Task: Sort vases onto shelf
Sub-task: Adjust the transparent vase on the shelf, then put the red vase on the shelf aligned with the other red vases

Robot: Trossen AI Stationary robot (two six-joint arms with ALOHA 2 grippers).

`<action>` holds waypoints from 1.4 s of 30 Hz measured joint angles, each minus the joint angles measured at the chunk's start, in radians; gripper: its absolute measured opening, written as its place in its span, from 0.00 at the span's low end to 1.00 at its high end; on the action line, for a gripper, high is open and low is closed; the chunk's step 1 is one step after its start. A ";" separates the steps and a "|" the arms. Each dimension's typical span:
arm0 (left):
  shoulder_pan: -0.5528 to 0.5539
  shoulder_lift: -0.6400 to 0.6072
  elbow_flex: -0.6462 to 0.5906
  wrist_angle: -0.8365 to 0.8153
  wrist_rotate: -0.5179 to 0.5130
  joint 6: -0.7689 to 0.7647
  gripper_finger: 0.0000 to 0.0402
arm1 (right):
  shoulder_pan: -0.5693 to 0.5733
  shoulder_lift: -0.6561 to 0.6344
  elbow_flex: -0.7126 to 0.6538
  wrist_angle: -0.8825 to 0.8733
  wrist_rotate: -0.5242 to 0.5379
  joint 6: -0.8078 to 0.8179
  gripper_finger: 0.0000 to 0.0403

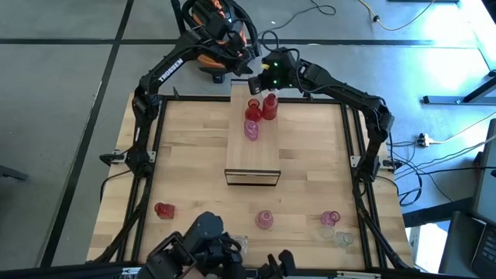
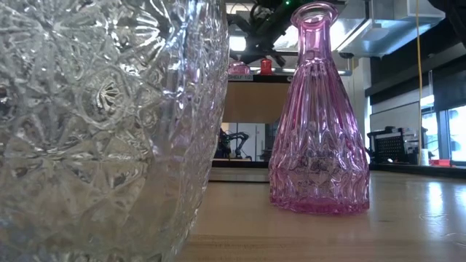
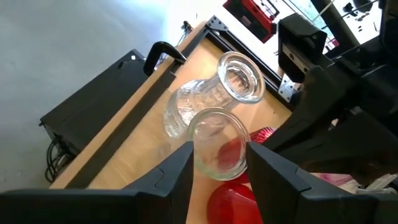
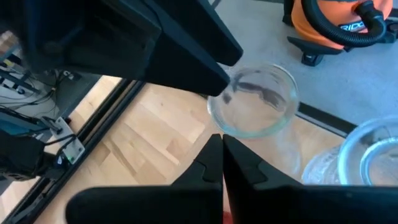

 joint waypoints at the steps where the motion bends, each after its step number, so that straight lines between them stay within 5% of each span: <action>1: 0.004 0.000 0.000 0.002 0.000 0.007 0.35 | 0.000 0.000 0.000 0.008 0.000 0.000 0.00; 15: 0.091 -0.052 0.000 -0.044 -0.032 0.062 0.35 | 0.003 -0.002 0.118 -0.095 0.005 0.009 0.00; 23: 0.129 -0.169 -0.015 -0.526 -0.006 0.360 0.35 | 0.108 -0.005 0.470 -0.515 0.180 -0.137 0.00; 27: 0.106 -0.346 -0.196 -0.488 0.096 0.356 0.35 | 0.189 -0.103 0.387 -0.668 0.245 -0.128 0.00; 31: 0.053 -0.550 -0.420 -0.506 0.083 0.358 0.35 | 0.303 -0.203 0.276 -0.813 0.285 -0.033 0.00; 42: -0.248 -1.127 -1.086 -0.510 0.105 0.085 0.35 | 0.582 -0.393 -0.096 -0.723 0.451 0.320 0.00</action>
